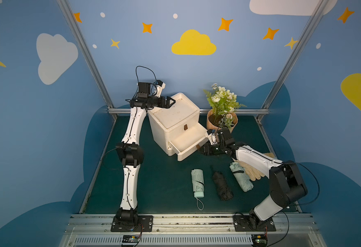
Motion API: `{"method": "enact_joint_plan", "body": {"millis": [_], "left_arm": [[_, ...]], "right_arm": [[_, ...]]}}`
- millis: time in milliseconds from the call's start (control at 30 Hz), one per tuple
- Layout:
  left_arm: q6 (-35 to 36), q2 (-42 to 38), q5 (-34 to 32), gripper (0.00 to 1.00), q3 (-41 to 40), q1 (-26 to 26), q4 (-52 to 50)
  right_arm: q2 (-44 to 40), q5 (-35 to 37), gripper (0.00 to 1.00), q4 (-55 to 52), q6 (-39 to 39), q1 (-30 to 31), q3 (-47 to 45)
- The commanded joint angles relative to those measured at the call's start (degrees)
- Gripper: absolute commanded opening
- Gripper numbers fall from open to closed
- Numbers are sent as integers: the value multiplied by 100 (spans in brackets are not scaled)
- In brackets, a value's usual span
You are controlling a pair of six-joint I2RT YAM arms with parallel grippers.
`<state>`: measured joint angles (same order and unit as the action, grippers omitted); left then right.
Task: Place the umbrella in the drawer by color
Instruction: Open the drawer in the storage box.
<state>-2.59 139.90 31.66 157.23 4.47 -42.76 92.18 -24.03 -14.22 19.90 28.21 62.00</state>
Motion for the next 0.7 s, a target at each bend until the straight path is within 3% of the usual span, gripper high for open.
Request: {"method": "enact_joint_plan", "body": {"millis": [0,200,300,400,567,667], "left_arm": [[-512,-613,-416,100,11,-174,14],[-668,-1289,-508,100,-27,-344,-660],[-756,-1833,-326,100,-508,-348,-884],[-773,-2679,-237,99,-1755,-279,-656],[-986,-4631,-586,99,-5173,-139,1077],[-1233,-5651,-915,100,-6715,-124,1884]], "right_arm": [[-478,516,62,-1018,-449,-25,418],[-1216,1250,69,-2112,-719,317,523],[-1484,1749,71,-2615,-573,742,519],[-1636,2237,72,-3105,-279,1224,470],[-1632,2952,79,-3757,364,2101,308],[-1376,3029,85,-3884,620,2487,256]]}}
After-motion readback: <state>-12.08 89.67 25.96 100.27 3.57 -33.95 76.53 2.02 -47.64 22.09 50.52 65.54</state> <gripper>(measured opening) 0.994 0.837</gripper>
